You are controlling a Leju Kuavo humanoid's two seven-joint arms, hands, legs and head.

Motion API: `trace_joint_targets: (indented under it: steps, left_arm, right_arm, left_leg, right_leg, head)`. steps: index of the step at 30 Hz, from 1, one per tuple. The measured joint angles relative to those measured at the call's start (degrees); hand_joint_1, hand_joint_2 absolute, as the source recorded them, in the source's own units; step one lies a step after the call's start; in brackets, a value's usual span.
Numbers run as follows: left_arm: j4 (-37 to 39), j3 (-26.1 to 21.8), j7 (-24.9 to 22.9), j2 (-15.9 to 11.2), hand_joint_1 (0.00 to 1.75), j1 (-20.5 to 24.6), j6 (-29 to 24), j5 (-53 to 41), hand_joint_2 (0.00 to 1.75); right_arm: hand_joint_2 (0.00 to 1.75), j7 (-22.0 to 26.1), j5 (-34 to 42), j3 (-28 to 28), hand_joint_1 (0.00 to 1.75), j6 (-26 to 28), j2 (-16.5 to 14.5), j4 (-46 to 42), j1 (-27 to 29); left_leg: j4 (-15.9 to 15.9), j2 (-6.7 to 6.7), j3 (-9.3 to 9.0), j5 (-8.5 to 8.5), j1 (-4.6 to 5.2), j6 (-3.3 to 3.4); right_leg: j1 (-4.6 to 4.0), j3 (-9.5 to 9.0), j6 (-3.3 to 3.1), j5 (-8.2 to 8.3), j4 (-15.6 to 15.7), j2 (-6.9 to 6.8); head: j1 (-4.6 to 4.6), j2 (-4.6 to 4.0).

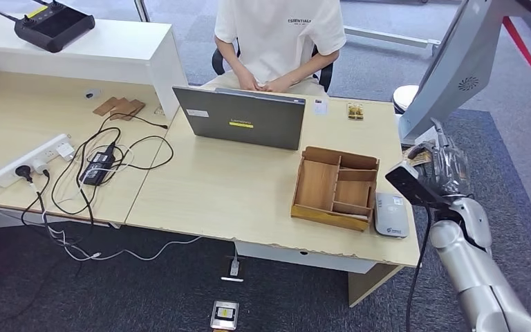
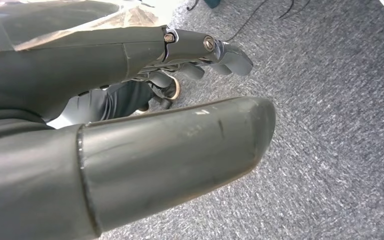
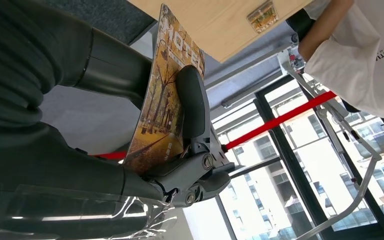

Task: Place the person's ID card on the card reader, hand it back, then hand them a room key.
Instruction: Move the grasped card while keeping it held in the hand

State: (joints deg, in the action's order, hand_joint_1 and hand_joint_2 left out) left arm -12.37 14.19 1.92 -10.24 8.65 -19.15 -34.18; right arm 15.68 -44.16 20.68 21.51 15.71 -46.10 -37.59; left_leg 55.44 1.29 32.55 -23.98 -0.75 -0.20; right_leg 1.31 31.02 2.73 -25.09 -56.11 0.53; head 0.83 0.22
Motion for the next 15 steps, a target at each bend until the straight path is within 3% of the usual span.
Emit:
trace_joint_targets:
  steps: [15]
  left_arm:
    - [0.1,-0.8,0.0,-0.2,0.0,-1.5,-1.3,0.8,0.0]
  right_arm:
    - [1.75,-0.4,0.9,-0.1,1.75,0.4,2.0,0.1,4.8]
  left_leg:
    - [0.0,0.0,0.0,-0.01,0.0,0.0]
  right_leg:
    - [0.0,0.01,0.0,-0.02,0.0,0.0]
  head:
    - [0.0,0.0]
